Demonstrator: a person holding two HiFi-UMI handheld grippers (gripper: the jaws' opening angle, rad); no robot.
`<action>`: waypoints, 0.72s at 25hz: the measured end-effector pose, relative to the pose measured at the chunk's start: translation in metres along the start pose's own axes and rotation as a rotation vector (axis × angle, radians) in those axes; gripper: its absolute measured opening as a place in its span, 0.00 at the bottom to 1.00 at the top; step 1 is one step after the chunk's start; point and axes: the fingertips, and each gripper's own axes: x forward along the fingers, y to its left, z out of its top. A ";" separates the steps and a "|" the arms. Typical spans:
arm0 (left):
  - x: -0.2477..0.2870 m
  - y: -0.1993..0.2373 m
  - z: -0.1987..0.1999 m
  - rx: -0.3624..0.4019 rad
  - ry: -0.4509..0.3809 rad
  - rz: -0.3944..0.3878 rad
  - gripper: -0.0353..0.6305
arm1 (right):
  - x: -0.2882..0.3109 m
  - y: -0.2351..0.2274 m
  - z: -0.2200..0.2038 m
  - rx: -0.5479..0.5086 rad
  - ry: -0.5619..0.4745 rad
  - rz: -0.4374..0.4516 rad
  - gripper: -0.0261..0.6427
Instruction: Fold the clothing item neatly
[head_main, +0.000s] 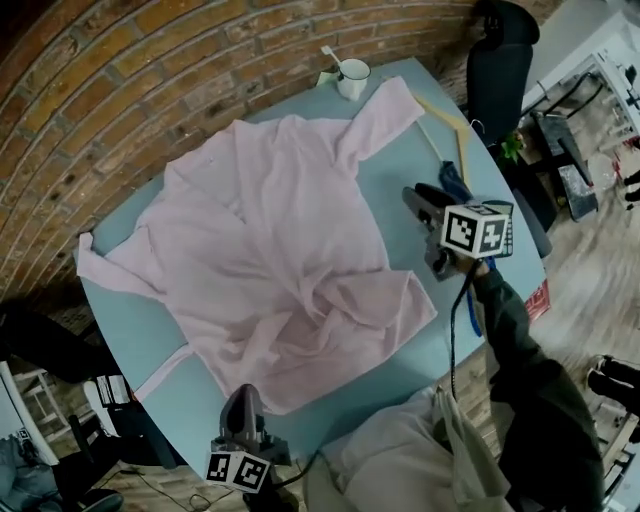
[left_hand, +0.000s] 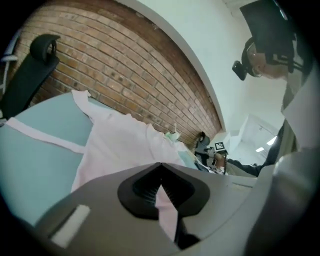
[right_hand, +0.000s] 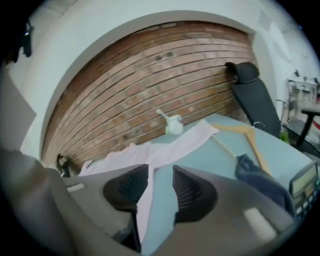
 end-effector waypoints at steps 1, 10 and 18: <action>0.007 0.006 0.007 -0.001 -0.023 0.051 0.07 | 0.016 -0.023 0.019 0.048 -0.036 -0.067 0.27; 0.135 0.023 0.074 0.108 0.044 0.192 0.06 | 0.107 -0.094 0.049 0.160 0.080 -0.309 0.32; 0.313 -0.086 0.086 0.188 0.114 -0.020 0.06 | 0.139 -0.142 0.048 0.257 0.167 -0.387 0.32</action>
